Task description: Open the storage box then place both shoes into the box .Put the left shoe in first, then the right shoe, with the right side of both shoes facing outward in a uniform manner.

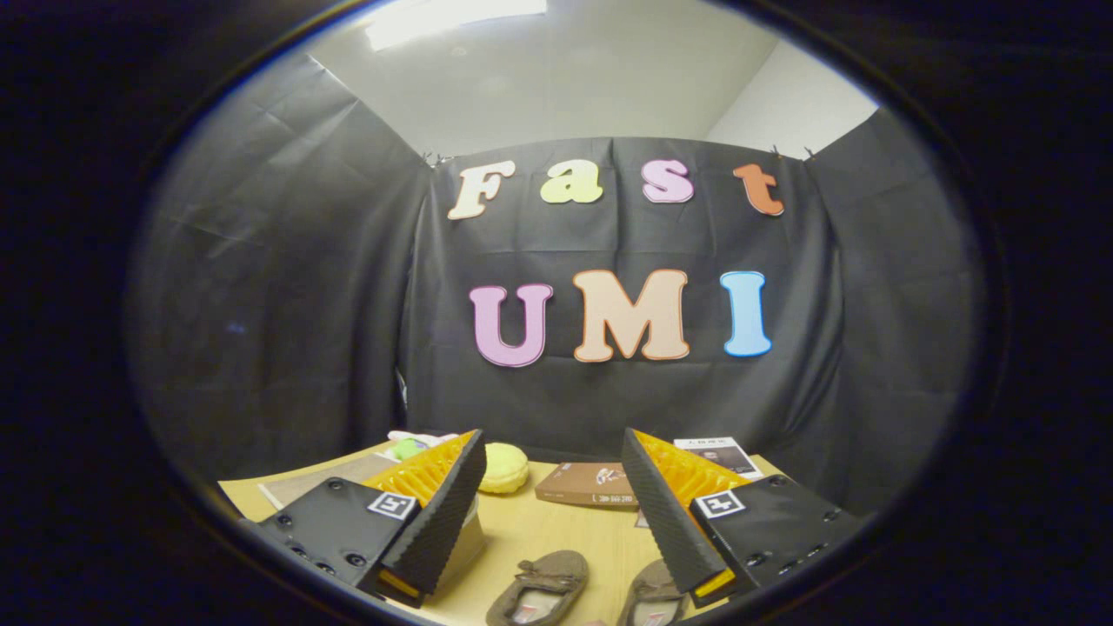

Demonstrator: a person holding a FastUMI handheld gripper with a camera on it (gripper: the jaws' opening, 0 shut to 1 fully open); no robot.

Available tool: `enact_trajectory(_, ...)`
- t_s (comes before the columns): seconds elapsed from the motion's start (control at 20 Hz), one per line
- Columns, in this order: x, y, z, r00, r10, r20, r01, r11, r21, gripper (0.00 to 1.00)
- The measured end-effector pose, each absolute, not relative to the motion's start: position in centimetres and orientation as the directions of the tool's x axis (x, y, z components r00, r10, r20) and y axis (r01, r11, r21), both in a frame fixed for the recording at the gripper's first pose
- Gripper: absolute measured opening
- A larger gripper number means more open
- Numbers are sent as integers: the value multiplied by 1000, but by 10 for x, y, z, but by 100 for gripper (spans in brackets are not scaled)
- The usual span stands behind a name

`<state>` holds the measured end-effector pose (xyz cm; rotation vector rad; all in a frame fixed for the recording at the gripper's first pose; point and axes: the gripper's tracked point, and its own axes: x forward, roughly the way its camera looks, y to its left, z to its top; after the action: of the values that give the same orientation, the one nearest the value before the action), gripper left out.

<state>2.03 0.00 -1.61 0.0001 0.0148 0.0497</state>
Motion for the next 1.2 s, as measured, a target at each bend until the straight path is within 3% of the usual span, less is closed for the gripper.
enact_trajectory(0.5,19,23,-40,985,158,-75,-145,977,155,99)
enact_trajectory(0.85,17,62,-82,933,325,-154,-262,907,328,97)
enact_trajectory(1.2,7,84,-136,850,457,-263,-243,783,573,97)
